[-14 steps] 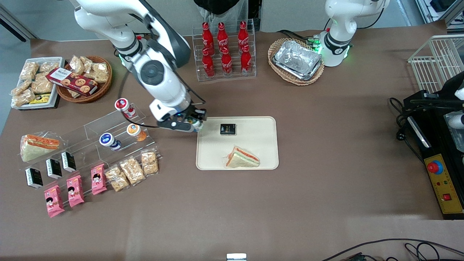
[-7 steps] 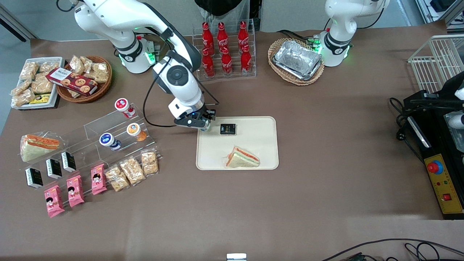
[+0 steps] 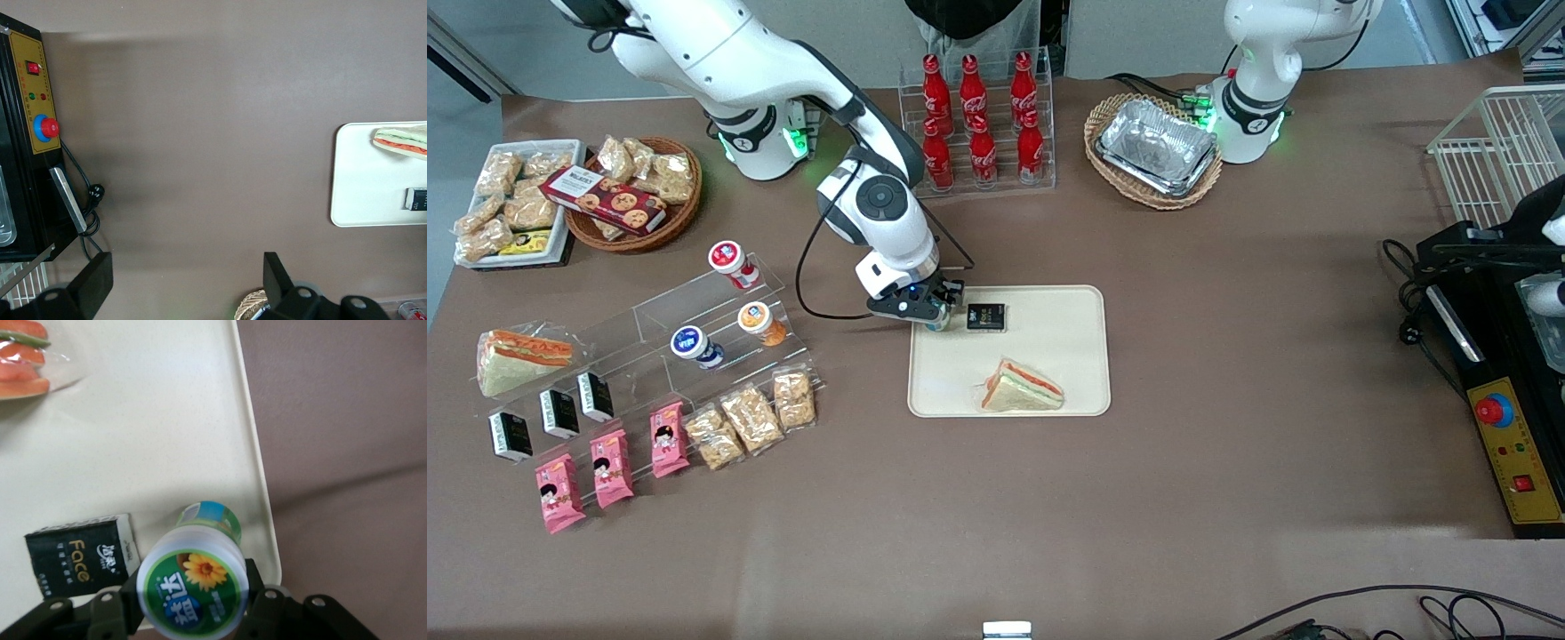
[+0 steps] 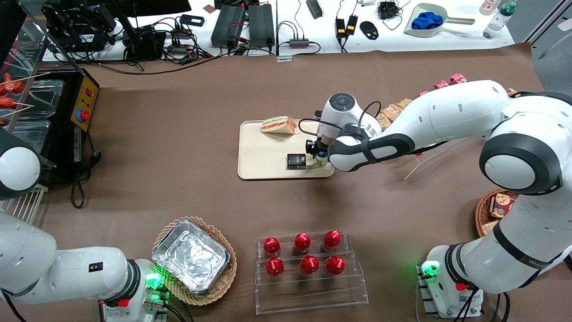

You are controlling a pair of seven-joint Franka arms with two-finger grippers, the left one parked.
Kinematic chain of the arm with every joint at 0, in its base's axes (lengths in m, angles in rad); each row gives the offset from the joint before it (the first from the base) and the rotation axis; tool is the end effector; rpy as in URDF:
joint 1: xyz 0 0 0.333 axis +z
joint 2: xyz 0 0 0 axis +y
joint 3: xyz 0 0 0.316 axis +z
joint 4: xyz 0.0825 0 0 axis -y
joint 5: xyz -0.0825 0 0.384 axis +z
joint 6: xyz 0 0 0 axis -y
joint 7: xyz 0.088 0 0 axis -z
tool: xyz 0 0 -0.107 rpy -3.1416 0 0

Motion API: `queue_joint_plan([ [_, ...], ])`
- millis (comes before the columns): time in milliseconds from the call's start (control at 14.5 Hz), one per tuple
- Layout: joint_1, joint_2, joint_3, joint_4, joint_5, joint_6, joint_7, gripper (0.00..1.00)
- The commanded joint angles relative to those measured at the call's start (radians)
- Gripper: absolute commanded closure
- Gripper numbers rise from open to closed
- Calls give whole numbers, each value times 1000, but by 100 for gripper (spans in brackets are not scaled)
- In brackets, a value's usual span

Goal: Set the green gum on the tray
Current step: 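Lower the green gum bottle onto the tray beside the black card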

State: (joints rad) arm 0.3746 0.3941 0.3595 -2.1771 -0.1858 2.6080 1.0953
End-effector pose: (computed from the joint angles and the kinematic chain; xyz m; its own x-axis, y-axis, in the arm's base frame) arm 0.4195 0.3842 0.2251 0.9727 -0.2320 0.0061 -0.2309 -0.9698 -0.0783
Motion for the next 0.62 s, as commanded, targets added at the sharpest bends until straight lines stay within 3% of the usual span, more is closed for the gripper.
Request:
queue_joint_plan([
  [0,1,26,-4,11,-34,29,32,56],
  [138,1,32,-5,13,-34,35,32,1],
  [414,-6,8,-7,16,-34,23,29,0],
  [552,-29,-75,-8,16,-34,-33,12,0],
])
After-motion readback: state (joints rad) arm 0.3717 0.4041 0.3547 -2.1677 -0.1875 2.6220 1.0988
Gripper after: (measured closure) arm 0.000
